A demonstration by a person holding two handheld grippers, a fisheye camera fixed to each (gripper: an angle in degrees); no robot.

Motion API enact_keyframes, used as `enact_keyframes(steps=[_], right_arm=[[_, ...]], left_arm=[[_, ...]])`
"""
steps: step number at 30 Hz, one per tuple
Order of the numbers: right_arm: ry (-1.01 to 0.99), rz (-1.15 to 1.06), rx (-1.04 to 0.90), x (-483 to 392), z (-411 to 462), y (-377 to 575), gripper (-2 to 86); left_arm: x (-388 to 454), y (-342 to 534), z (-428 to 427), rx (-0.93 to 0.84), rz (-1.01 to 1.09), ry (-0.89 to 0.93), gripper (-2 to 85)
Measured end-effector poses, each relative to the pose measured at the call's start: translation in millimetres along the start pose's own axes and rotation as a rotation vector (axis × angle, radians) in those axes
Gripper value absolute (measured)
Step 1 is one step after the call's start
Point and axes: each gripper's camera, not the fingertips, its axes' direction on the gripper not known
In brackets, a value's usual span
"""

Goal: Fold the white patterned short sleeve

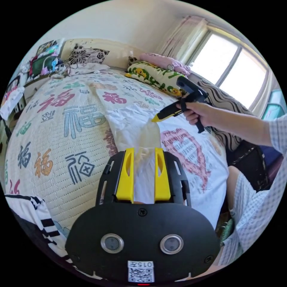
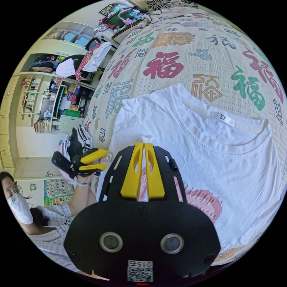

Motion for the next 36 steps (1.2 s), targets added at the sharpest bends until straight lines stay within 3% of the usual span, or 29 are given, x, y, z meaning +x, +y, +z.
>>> enact_keyframes(steps=[5, 9, 14, 19, 26, 32, 36], right_arm=[[-0.014, -0.016, 0.016, -24.6, -20.3, 2.2, -0.1], [-0.02, -0.111, 0.053, -80.5, -38.9, -15.5, -0.2], [0.052, -0.28, 0.051, -174.6, -21.0, -53.5, -0.2], [0.09, -0.311, -0.065, -239.6, 32.7, -79.0, -0.2], [0.352, -0.401, -0.183, -300.5, 75.8, -57.0, 0.1], [0.509, -0.53, -0.146, -351.3, 17.7, -28.0, 1.4], [0.346, -0.595, -0.121, -354.8, -67.2, 38.4, 3.7]], left_arm=[[7.3, 7.3, -10.7, 0.039, 0.018, -0.025, 0.5], [-14.0, 38.4, -65.8, 0.303, -0.228, -0.113, -0.2], [-40.1, 86.3, -98.2, 0.472, -0.525, -0.195, -0.4], [-53.5, 99.2, -91.1, 0.405, -0.611, -0.229, -0.5], [-61.2, 98.8, -77.2, 0.31, -0.703, -0.251, -0.4], [-61.6, 103.0, -66.2, 0.204, -0.76, -0.303, 1.1], [-46.4, 108.9, -73.9, 0.114, -0.712, -0.204, 5.5]])
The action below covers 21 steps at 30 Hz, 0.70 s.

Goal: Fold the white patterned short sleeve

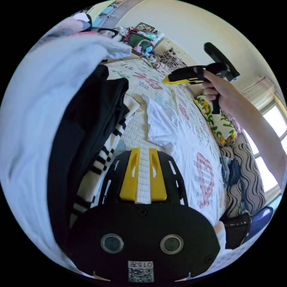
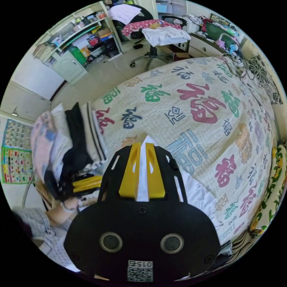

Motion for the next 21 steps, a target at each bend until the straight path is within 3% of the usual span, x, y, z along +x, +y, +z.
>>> enact_keyframes(steps=[4, 8, 12, 17, 21], right_arm=[[-0.042, 0.032, 0.062, -4.5, -60.0, 123.9, 4.4], [-0.037, 0.314, 0.011, -1.5, -97.3, 310.3, 5.8], [0.128, 0.655, -0.068, -23.1, -123.1, 486.8, 6.6], [0.115, 0.964, -0.046, -38.1, -143.4, 628.7, 7.3], [-0.024, 1.067, -0.07, -39.1, -137.5, 693.7, 8.8]], left_arm=[[17.3, 19.6, -4.2, -0.15, 0.086, 0.134, 6.8], [56.1, 57.0, -11.2, -0.263, 0.184, 0.146, 7.5], [95.2, 94.9, -2.6, -0.397, 0.299, 0.0, 8.2], [116.1, 130.0, 20.9, -0.525, 0.376, -0.254, 8.9], [111.1, 144.3, 52.5, -0.593, 0.306, -0.217, 9.2]])
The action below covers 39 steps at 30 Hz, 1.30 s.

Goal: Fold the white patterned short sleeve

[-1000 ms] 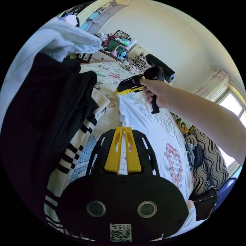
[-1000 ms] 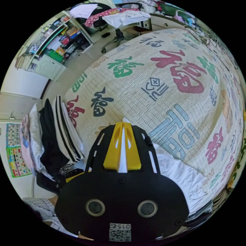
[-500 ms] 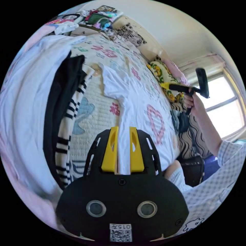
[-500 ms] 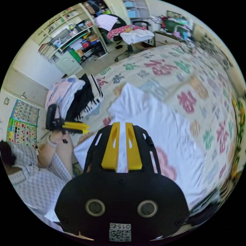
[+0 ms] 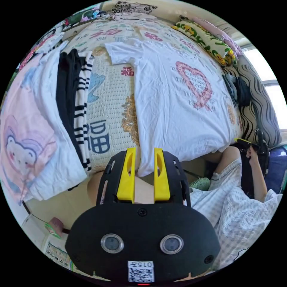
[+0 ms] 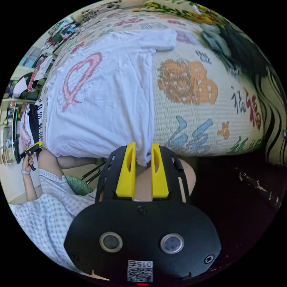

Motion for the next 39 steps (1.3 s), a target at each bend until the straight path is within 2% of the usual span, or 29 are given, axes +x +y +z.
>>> enact_keyframes(steps=[3, 10, 14, 20, 25, 32, 37, 39], right_arm=[[-0.063, 0.013, -0.037, 17.7, 1.1, 11.9, 9.5], [-0.15, 0.048, -0.079, 40.7, -14.7, 18.3, 8.7], [-0.179, -0.026, -0.106, 48.9, -43.3, 33.4, 1.5], [-0.269, -0.051, -0.069, 70.0, -91.9, 67.7, -0.6], [-0.181, -0.123, -0.089, 65.9, -120.6, 82.2, -0.7], [-0.097, -0.123, -0.146, 56.3, -127.9, 88.3, 0.0], [0.108, -0.14, -0.032, 48.3, -172.3, 113.8, -0.2], [0.181, -0.164, 0.06, 36.7, -198.7, 130.4, -0.4]], left_arm=[[6.0, -8.1, 38.2, -0.111, -0.019, 0.017, 9.7], [39.5, -27.3, 93.2, -0.178, -0.019, -0.072, 8.7], [63.6, -37.1, 118.3, -0.223, 0.05, -0.157, 6.6], [87.3, -39.6, 146.4, -0.254, 0.117, -0.142, 1.5], [103.8, -36.7, 161.3, -0.228, 0.155, -0.18, 1.0], [119.7, -48.6, 228.5, -0.302, 0.116, -0.25, 2.3], [135.8, -42.7, 235.8, -0.272, 0.122, -0.327, 4.2], [153.2, -36.6, 225.8, -0.174, 0.14, -0.365, 4.7]])
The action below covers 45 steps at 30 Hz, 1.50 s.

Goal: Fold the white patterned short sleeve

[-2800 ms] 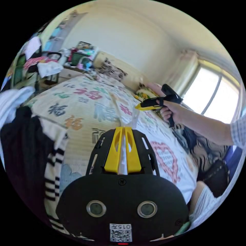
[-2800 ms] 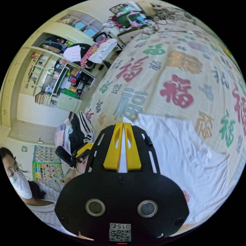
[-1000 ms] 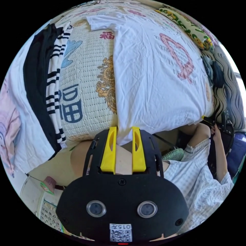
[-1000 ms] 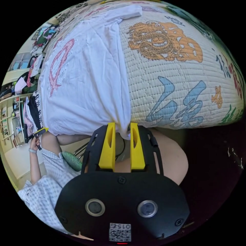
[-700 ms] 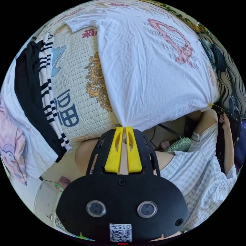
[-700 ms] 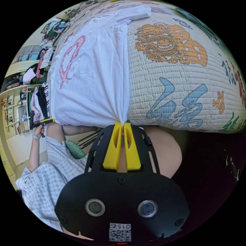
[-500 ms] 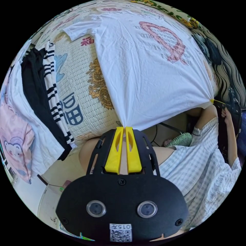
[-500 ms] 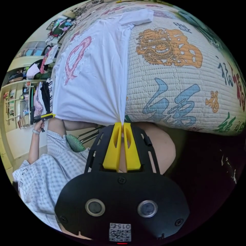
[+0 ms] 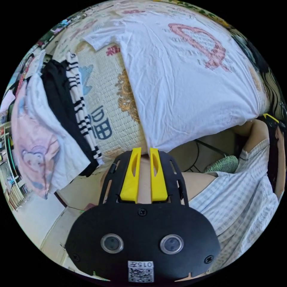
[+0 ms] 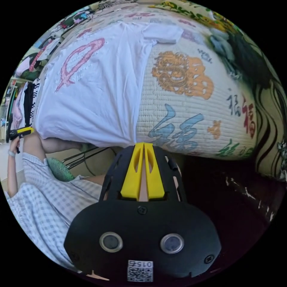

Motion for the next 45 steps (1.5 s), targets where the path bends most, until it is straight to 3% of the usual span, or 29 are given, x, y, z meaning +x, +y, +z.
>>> enact_keyframes(steps=[5, 12, 20, 23, 25, 28, 34, 38, 45], right_arm=[[-0.008, -0.059, 0.098, -33.7, -25.5, 2.8, -0.4], [-0.002, -0.079, 0.017, -74.0, 1.3, -21.4, 0.0], [0.034, -0.008, 0.067, -63.1, -13.5, -9.5, 0.0], [0.043, -0.057, 0.029, -54.9, -25.5, -8.7, -0.5], [-0.046, -0.036, 0.122, -35.8, -47.2, 2.9, -0.8], [-0.176, 0.116, 0.314, 18.4, -85.5, 21.9, -0.8], [-0.307, 0.332, 0.531, 131.2, -113.8, -6.7, 1.2], [-0.315, 0.408, 0.61, 182.0, -116.8, -49.5, 4.4], [-0.472, 0.514, 0.521, 245.8, -75.8, -112.2, 6.1]], left_arm=[[52.0, -17.9, -6.5, 0.175, 0.048, 0.089, 6.7], [128.3, -71.0, 70.0, 0.137, 0.116, 0.01, 7.5], [158.1, -81.4, 111.7, 0.195, 0.198, -0.031, 7.7], [163.0, -93.5, 119.4, 0.105, 0.236, -0.018, 6.4], [162.2, -102.9, 117.7, 0.028, 0.259, 0.059, 5.9], [160.2, -118.3, 82.2, 0.168, 0.254, 0.108, 6.1], [224.7, -248.2, 3.1, 0.405, 0.463, 0.07, 7.3], [317.3, -370.8, -24.8, 0.52, 0.645, 0.107, 6.6], [476.8, -555.7, 15.5, 0.465, 0.715, 0.086, 8.0]])
